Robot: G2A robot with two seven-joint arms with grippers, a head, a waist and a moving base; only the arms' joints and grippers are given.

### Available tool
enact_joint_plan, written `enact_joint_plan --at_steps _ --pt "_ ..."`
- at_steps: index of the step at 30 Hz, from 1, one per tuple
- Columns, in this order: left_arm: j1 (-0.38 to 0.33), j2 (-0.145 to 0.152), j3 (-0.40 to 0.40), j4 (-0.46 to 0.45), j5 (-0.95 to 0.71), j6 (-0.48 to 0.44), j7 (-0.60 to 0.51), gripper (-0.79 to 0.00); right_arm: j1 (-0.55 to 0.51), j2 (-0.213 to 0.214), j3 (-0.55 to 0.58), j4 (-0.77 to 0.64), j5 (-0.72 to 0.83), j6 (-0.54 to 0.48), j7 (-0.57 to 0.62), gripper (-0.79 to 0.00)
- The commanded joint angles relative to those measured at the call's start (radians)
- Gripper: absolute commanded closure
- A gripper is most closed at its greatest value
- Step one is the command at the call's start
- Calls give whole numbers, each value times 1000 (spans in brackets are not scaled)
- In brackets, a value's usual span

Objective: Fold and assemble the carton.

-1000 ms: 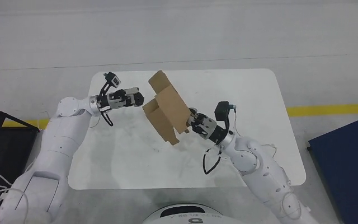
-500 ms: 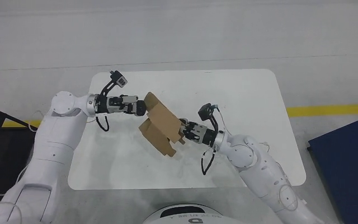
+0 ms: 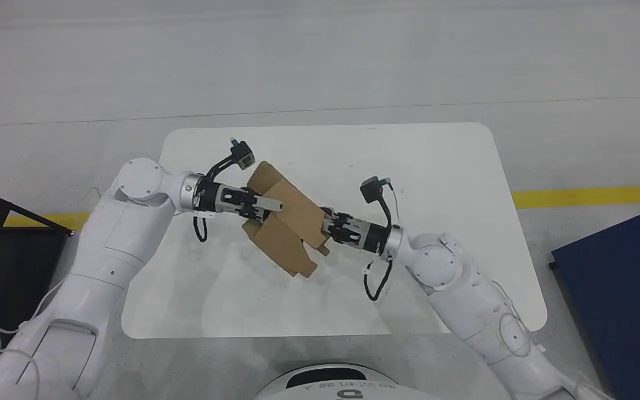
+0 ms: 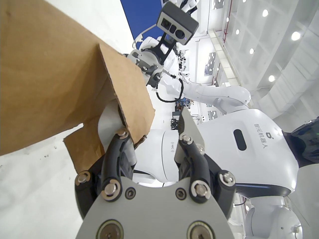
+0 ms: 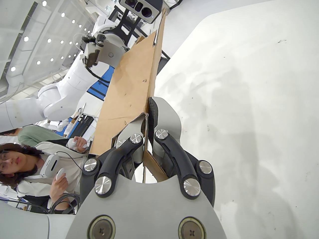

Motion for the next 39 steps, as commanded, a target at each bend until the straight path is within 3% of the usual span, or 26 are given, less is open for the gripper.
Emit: enact_joint_plan --at_steps 1,8,24,32,36,39 --pt "-4 4 12 -5 8 0 0 -345 4 0 -1 6 16 0 10 0" --pt "-15 18 37 -20 -17 -3 3 -372 25 -2 -22 28 32 19 51 0" --pt "-57 20 97 27 -57 -13 13 -320 38 1 -51 25 -39 31 96 0" --pt "-68 16 150 30 -50 -8 8 -317 51 0 -56 61 94 13 156 0" --pt "-82 10 173 50 -65 -12 12 -280 71 -1 -61 84 135 12 185 0" --pt "-92 6 189 60 -67 -17 17 -114 77 -2 -66 93 145 10 189 0"
